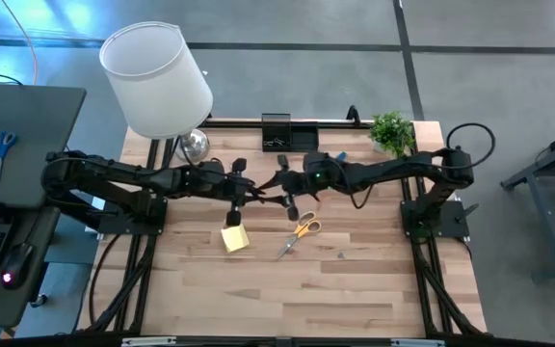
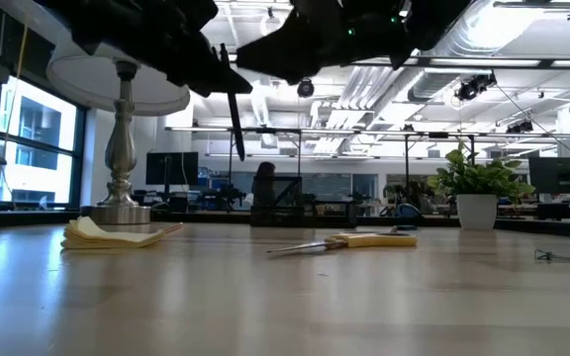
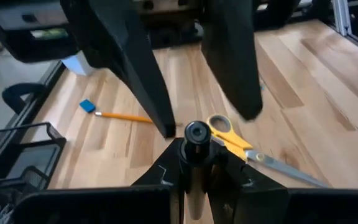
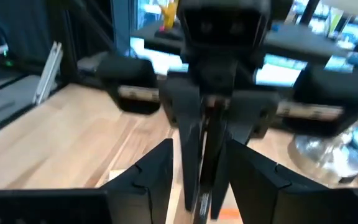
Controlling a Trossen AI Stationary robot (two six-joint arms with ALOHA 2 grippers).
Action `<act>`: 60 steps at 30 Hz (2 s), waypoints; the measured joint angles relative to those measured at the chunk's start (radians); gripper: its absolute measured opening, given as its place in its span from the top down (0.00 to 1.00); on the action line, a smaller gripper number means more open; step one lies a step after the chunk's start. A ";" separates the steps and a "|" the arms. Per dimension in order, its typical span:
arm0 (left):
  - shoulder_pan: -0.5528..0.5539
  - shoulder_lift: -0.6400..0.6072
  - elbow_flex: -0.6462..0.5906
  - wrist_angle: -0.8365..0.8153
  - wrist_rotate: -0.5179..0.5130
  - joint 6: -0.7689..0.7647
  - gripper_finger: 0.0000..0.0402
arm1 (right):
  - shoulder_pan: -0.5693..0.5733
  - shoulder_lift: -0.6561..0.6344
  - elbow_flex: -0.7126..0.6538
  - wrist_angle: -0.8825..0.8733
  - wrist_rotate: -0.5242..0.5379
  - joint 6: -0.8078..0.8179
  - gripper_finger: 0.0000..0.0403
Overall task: Pick and place office supplies into organizer
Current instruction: Put the pen into the desk organizer
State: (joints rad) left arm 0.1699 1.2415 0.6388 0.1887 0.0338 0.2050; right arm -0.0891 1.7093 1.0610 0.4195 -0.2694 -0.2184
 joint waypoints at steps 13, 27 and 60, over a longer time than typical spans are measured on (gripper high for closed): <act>0.000 -0.007 0.000 -0.033 -0.006 0.008 0.94 | 0.012 -0.015 0.005 -0.278 0.033 0.084 0.65; 0.001 -0.010 0.000 0.032 -0.005 -0.025 0.94 | 0.039 0.154 0.004 -0.058 0.103 0.114 0.65; -0.001 -0.010 0.000 0.049 -0.007 -0.063 0.91 | 0.023 0.149 0.004 0.008 0.025 0.060 0.91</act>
State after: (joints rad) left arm 0.1692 1.2312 0.6384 0.2373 0.0270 0.1422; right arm -0.0658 1.8586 1.0649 0.4275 -0.2448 -0.1587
